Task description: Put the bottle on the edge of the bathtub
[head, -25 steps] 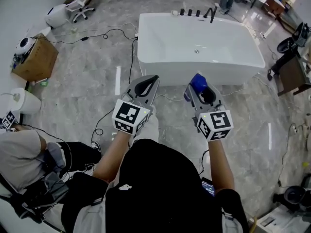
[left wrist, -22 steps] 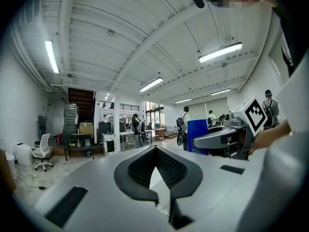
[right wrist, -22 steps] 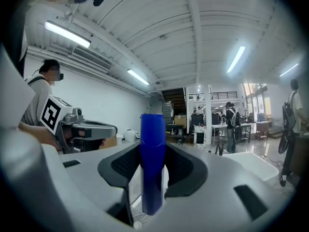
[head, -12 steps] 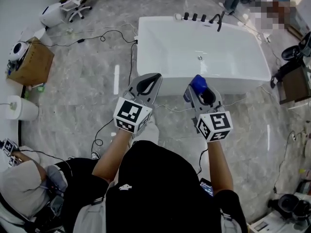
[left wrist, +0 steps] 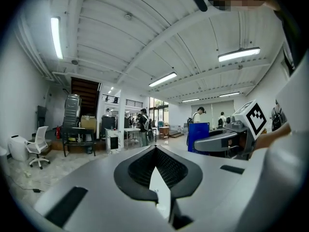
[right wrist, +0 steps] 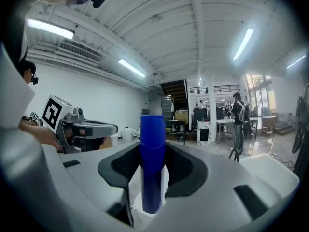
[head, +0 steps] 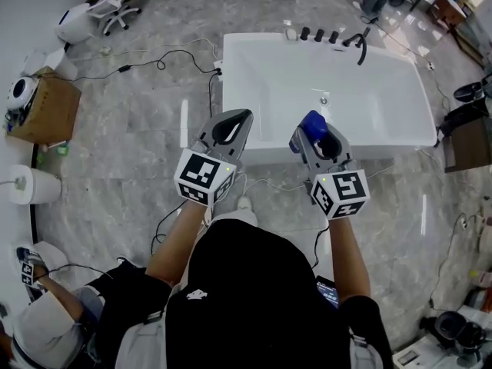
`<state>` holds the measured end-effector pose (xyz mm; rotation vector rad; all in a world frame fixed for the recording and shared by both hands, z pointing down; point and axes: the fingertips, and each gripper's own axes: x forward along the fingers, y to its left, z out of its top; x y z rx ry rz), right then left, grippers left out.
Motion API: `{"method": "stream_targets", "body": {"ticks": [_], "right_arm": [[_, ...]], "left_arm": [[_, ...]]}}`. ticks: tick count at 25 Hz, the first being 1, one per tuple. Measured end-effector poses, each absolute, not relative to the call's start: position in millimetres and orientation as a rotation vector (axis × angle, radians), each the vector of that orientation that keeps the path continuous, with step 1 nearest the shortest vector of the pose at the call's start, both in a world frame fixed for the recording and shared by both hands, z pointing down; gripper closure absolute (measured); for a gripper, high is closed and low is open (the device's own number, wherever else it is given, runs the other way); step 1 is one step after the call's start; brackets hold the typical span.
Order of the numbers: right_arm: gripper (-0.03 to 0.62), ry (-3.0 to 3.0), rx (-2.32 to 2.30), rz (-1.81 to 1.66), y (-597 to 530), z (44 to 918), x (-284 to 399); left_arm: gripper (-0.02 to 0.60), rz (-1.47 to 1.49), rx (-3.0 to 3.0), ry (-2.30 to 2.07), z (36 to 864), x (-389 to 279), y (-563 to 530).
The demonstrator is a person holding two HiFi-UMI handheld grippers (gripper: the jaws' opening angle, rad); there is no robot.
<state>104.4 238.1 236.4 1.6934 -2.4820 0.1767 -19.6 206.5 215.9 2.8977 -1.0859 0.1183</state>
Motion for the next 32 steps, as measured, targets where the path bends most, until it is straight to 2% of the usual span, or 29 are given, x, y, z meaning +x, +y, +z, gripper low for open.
{"method": "stream_targets", "body": {"ticks": [18, 32], "right_arm": [[0.434, -2.470, 1.591, 0.198, 118.0, 257.1, 79.1], [0.434, -2.516, 1.472, 0.250, 27.6, 280.2, 124.7]], "left_arm": [[0.571, 0.124, 2.804, -1.142, 244.7, -54.4, 94.9], [0.571, 0.157, 2.744, -1.231, 261.2, -6.4, 11.3]]}}
